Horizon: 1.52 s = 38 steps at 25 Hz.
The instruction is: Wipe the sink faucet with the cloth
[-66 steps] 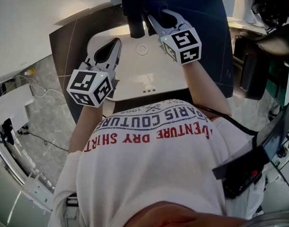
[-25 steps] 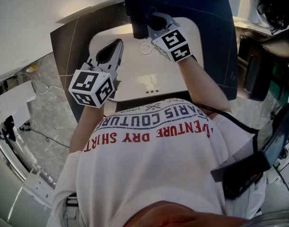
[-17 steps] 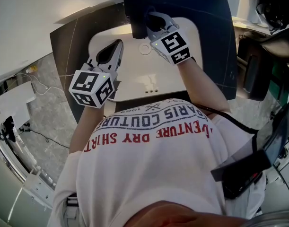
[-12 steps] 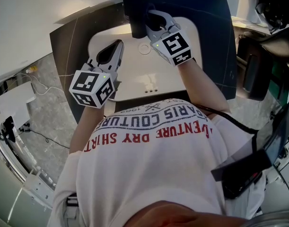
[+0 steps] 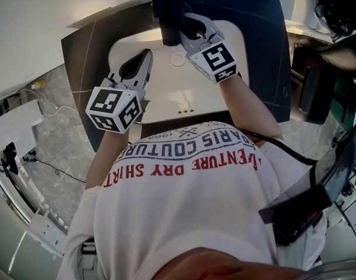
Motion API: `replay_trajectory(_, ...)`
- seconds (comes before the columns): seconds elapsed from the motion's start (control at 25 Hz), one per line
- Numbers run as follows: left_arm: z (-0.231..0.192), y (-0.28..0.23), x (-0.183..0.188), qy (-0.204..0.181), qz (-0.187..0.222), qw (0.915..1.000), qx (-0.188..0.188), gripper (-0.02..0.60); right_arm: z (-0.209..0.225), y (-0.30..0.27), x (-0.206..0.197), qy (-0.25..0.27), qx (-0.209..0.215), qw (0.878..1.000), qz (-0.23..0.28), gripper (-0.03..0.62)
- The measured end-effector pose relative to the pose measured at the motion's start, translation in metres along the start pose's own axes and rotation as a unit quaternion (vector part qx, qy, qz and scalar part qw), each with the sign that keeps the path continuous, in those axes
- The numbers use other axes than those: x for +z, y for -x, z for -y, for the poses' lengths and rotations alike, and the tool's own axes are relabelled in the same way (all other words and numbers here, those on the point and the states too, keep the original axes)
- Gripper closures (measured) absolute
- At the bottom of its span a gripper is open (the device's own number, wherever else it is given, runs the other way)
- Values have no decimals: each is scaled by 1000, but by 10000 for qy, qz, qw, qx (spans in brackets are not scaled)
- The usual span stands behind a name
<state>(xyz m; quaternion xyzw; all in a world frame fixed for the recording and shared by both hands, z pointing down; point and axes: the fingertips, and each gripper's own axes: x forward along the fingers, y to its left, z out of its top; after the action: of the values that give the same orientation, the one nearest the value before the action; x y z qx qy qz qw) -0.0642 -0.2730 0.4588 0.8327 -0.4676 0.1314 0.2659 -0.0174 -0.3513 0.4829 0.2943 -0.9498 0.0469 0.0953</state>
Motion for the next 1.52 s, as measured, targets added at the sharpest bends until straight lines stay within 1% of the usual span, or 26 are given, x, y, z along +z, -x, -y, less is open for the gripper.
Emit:
replay_trajectory(0.32, 4, 4, -1, -9, 19, 10000, 5, 580, -17, 19, -1, -86, 89, 9998, 147, 525)
replay_trajectory(0.48, 6, 7, -5, 11, 19, 10000, 22, 580, -33, 36, -4, -116, 204, 9997, 104, 525)
replay_trajectory(0.64, 12, 10, -6, 6, 39, 10000, 13, 580, -42, 52, -6, -188, 211, 9995, 108, 525)
replay_trajectory(0.76, 14, 11, -5, 10, 73, 10000, 10, 580, -44, 54, -7, -167, 203, 9996, 41, 525)
replay_trajectory(0.96, 24, 16, 2, -30, 170, 9998, -22, 580, -47, 65, -6, -72, 153, 9996, -246, 525)
replay_trajectory(1.12, 44, 30, 9, -115, 328, 9994, -45, 580, -59, 95, 4, -39, 91, 9995, -286, 525)
replay_trajectory(1.24, 66, 48, 13, -188, 487, 9986, -41, 580, -77, 123, 22, 31, 109, 9998, -148, 525)
replay_trajectory(1.36, 97, 75, 10, -289, 642, 9975, 21, 581, -103, 157, 44, 142, 145, 9998, 30, 525)
replay_trajectory(1.52, 139, 122, -4, -411, 807, 9957, 218, 581, -141, 199, 61, 131, 225, 9995, 198, 525)
